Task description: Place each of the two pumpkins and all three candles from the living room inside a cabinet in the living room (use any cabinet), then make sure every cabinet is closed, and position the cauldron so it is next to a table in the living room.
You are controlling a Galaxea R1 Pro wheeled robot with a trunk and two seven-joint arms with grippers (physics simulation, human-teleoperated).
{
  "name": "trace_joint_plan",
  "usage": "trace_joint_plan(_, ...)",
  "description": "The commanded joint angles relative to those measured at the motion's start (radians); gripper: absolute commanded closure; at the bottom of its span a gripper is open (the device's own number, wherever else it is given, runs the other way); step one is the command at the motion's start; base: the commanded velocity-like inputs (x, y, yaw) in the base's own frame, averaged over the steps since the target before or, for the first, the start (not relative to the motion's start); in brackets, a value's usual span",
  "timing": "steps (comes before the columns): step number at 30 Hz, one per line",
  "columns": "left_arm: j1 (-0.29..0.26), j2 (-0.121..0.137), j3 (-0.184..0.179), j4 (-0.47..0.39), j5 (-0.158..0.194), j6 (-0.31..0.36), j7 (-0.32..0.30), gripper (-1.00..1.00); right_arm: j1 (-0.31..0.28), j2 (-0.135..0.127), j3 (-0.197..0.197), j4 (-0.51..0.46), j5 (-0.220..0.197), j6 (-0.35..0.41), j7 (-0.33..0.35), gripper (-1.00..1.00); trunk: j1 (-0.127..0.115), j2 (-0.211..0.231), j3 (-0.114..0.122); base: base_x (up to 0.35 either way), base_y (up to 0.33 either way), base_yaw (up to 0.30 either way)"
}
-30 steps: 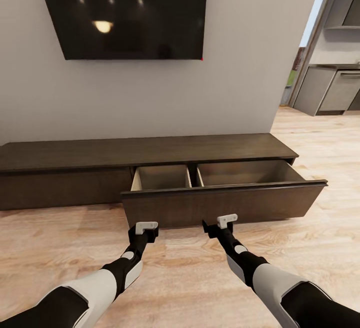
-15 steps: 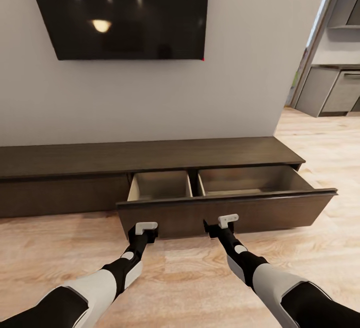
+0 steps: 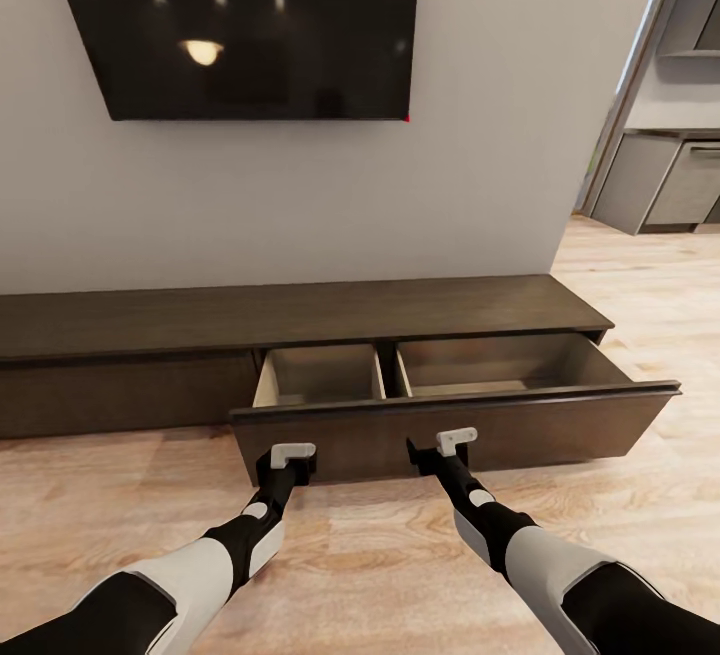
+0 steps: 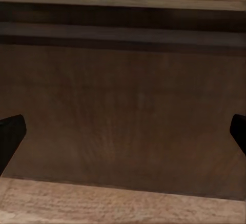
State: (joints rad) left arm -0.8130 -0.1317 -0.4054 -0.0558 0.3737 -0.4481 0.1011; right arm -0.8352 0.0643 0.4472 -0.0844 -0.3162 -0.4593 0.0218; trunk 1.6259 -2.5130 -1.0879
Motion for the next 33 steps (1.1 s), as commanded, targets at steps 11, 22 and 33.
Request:
trace_joint_plan(11, -0.001, 0.0, -0.009, 0.001, 0.004, 0.0, 0.006, -1.0, -0.001, 0.0, 0.007, 0.001, -0.011, -0.005, 0.002, -1.0, 0.004, -0.002, -0.036, 0.0, 0.0, 0.0)
trace_joint_plan(22, 0.0, 0.001, -0.008, 0.002, 0.004, -0.003, 0.007, -1.0, -0.001, 0.0, 0.007, 0.0, -0.011, -0.005, 0.001, -1.0, 0.004, -0.002, -0.036, 0.018, 0.0, 0.0)
trace_joint_plan(33, -0.001, 0.001, -0.008, 0.002, 0.004, -0.003, 0.007, -1.0, -0.001, 0.0, 0.008, 0.0, -0.011, -0.006, 0.001, -1.0, 0.004, -0.002, -0.036, 0.177, 0.0, 0.0)
